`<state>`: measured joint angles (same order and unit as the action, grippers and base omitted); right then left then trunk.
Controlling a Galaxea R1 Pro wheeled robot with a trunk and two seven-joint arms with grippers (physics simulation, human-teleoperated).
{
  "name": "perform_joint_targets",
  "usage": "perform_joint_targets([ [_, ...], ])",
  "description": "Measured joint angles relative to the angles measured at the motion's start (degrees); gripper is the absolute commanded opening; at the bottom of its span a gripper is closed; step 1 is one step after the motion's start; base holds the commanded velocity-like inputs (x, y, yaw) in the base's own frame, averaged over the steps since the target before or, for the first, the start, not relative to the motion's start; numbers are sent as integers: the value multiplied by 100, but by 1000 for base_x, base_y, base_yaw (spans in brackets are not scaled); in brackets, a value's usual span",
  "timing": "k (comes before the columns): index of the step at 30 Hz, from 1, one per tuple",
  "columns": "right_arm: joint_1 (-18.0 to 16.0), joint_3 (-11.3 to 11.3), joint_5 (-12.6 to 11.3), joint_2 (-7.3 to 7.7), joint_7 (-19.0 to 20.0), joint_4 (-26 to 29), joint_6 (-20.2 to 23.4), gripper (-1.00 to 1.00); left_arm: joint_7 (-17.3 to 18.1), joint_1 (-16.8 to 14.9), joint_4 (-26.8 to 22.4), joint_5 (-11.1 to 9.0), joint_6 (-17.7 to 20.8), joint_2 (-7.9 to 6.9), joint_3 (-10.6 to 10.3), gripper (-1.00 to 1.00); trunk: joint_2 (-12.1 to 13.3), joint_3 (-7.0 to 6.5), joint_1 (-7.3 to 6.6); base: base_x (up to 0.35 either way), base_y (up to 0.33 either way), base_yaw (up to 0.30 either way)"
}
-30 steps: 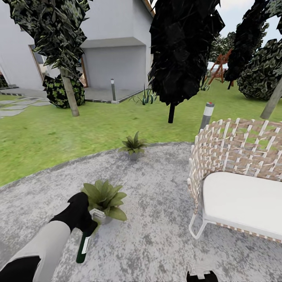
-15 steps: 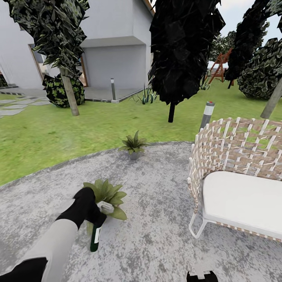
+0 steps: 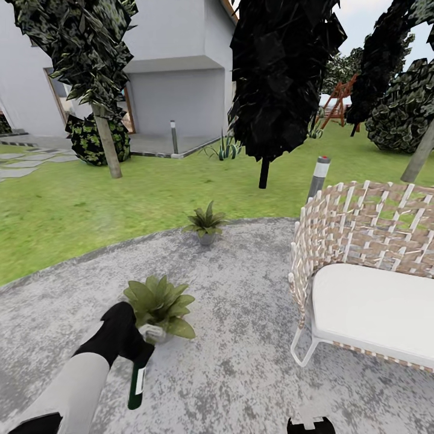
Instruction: Pick up the pesticide atomizer in the garden and spray insectifuge to fully cover both potted plants in the garden.
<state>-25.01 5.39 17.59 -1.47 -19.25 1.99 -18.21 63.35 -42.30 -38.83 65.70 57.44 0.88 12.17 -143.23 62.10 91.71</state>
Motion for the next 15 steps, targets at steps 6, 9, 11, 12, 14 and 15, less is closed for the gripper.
perform_joint_targets([
  [6, -1, 3, -13, -1, -5, 1, 0, 100, 49, -280, 76, -34, 43, 97, 3, -100, 0, 0, 0, 0, 0, 200],
  [9, -1, 2, -16, -1, -5, 4, 0, 100, 228, -670, 467, -30, 68, 106, -36, -100, 0, 0, 0, 0, 0, 117],
  [11, 0, 2, -15, -1, -5, 7, 0, 100, 477, -1036, 954, 3, 59, 91, -68, -100, 0, 0, 0, 0, 0, 25],
  [12, 0, 2, -14, 0, -5, 6, 0, 100, 599, -1296, 1288, 11, 53, 71, -75, -100, 0, -1, 0, 0, 0, 9],
  [14, -2, 2, -9, 0, -5, 5, 0, 100, 695, -1679, 1820, 39, 33, 63, -101, -100, 0, 0, 0, 0, 0, 5],
  [15, -1, 2, -9, 0, -5, 3, 0, 100, 714, -1823, 2027, 45, 28, 69, -126, -100, 0, 0, 0, 0, 0, 2],
])
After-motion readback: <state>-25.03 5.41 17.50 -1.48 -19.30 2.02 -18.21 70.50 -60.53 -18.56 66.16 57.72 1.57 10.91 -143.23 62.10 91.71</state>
